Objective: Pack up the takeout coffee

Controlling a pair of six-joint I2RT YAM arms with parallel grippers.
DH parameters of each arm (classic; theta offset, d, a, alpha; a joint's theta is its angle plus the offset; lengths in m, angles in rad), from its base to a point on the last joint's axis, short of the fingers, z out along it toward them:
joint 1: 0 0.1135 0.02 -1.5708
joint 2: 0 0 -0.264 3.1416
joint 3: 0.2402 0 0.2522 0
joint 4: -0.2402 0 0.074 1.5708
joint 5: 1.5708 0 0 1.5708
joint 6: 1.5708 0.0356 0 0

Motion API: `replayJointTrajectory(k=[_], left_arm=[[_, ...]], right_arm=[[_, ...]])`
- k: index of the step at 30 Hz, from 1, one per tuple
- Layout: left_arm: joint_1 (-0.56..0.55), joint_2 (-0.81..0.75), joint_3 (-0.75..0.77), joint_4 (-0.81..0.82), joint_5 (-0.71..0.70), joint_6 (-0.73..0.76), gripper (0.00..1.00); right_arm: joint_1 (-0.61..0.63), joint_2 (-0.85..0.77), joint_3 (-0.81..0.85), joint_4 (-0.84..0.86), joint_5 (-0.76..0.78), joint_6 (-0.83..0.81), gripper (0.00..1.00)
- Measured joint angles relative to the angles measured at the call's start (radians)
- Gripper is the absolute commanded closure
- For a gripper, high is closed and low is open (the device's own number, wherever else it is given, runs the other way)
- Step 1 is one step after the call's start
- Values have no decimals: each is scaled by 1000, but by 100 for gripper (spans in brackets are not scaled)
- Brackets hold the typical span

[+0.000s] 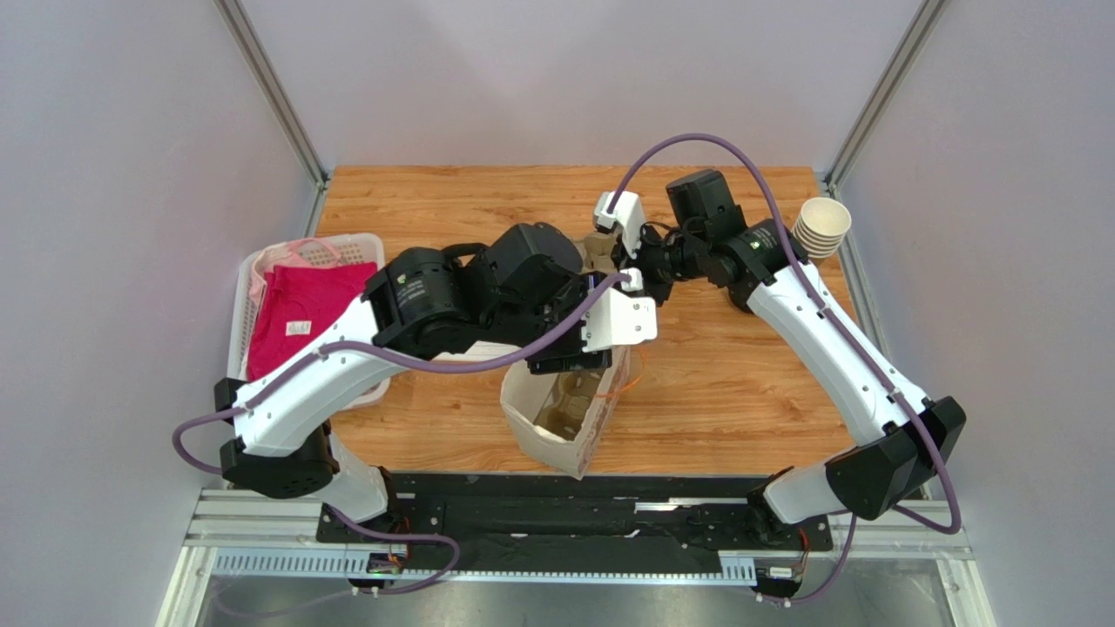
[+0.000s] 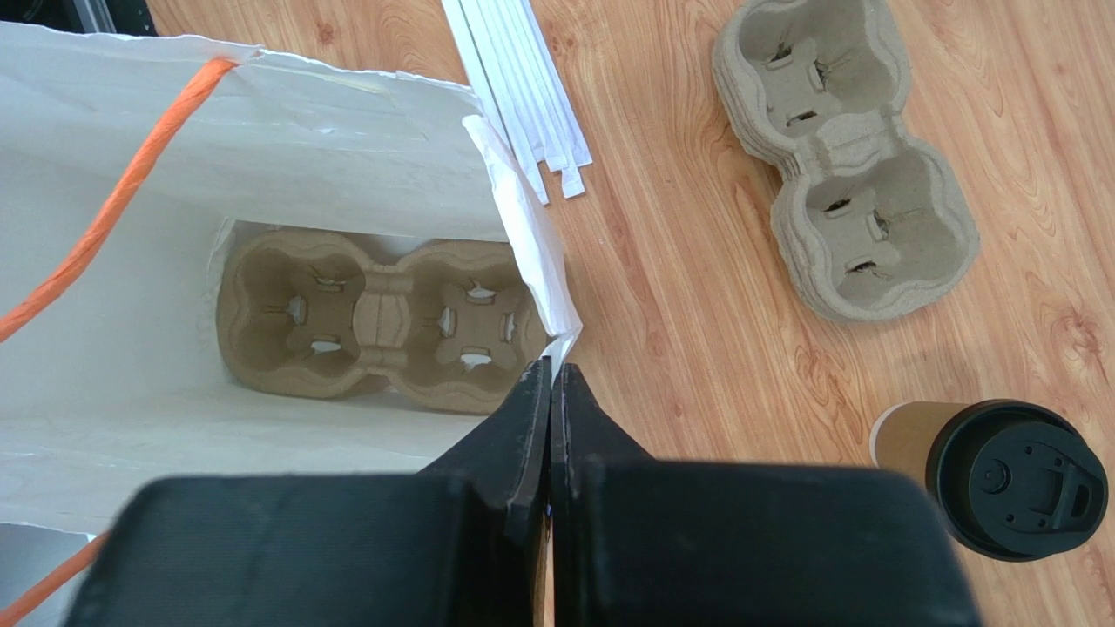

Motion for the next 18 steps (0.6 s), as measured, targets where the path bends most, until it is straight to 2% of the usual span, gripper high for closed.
replayJointTrajectory(k=[4,12,15,16,18], left_arm=[[-1,0,72,-2,19,-9,40],[-3,26,51,-31,36,-18,39],[-3,46,30,-35,7,-21,47],[-3,52,24,-39,-5,-23,54],[-3,55,7,-40,-26,-27,60]], right_arm=[[0,0,0,0,-2,0,100],[0,0,0,0,-6,0,100],[0,0,0,0,-6,0,100],[0,0,0,0,-7,0,100],[0,0,0,0,-7,0,100]])
